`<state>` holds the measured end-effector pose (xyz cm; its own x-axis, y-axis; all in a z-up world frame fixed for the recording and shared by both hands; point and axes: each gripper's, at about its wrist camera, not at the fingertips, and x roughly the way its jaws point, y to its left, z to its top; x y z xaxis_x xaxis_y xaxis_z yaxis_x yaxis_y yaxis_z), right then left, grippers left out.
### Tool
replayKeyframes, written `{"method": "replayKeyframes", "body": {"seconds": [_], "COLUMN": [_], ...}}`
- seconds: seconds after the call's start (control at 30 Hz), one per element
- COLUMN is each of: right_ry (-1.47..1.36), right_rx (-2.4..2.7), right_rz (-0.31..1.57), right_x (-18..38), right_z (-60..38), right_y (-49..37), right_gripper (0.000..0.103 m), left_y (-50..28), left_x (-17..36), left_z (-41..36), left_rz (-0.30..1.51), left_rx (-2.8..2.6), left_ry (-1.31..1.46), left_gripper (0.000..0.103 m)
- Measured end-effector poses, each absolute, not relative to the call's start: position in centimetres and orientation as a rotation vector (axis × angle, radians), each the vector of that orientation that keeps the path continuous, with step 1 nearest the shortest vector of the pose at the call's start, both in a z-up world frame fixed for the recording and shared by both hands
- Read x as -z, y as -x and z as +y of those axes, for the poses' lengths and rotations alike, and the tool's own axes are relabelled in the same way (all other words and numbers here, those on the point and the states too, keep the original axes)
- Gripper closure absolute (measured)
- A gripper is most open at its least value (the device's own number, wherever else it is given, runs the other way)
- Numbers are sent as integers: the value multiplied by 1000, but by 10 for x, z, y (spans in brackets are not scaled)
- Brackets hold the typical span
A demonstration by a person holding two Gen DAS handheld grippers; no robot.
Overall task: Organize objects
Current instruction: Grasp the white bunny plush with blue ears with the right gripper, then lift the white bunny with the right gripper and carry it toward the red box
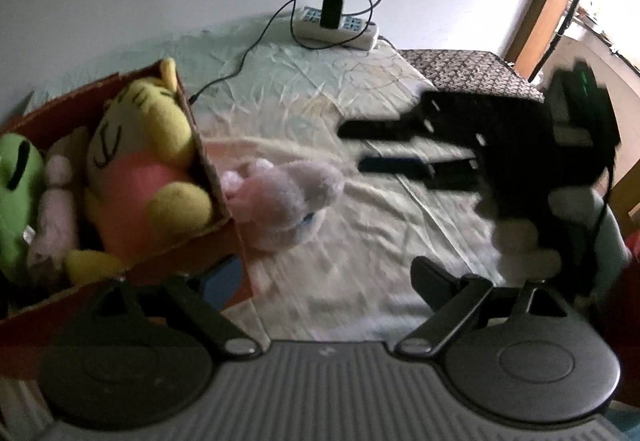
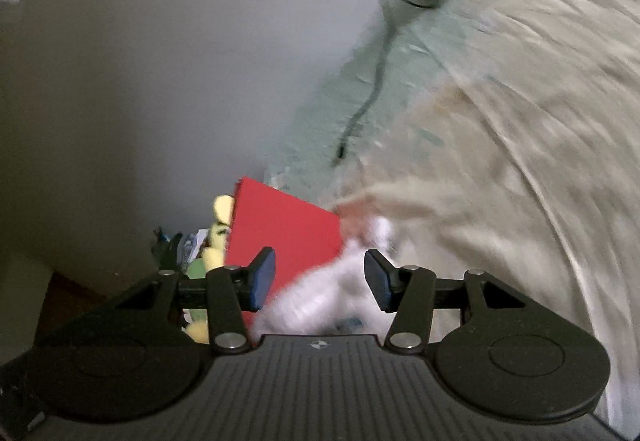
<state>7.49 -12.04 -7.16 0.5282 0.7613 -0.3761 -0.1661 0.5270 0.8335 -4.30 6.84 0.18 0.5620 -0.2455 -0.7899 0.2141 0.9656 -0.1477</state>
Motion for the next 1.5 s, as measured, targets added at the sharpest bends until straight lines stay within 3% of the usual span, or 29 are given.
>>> {"method": "replayKeyframes", "body": {"seconds": [0.43,1.0,1.13,1.33,1.5], "right_ry": [-478,-460,-495,-530,-654], "right_rx": [-715,-703,-685,-667,-647], "right_rz": [883,937,945,955,968], "right_x": [83,101,103,104,108], "right_z": [-67,-107,-113,-122,-139], "right_y": [-96,-49,-48,-49,-49], "right_gripper": [50,48,47,47,56], "left_y": [47,23,12,-2,-7], "left_x": [8,33,48,63,64], "left_z": [74,59,48,36,20], "left_rz": [963,1024,1044,1066,1057], "left_rx": [186,311,333,340,374], "left_ry": [57,92,73,44,10], "left_gripper": [10,11,15,33,33]}}
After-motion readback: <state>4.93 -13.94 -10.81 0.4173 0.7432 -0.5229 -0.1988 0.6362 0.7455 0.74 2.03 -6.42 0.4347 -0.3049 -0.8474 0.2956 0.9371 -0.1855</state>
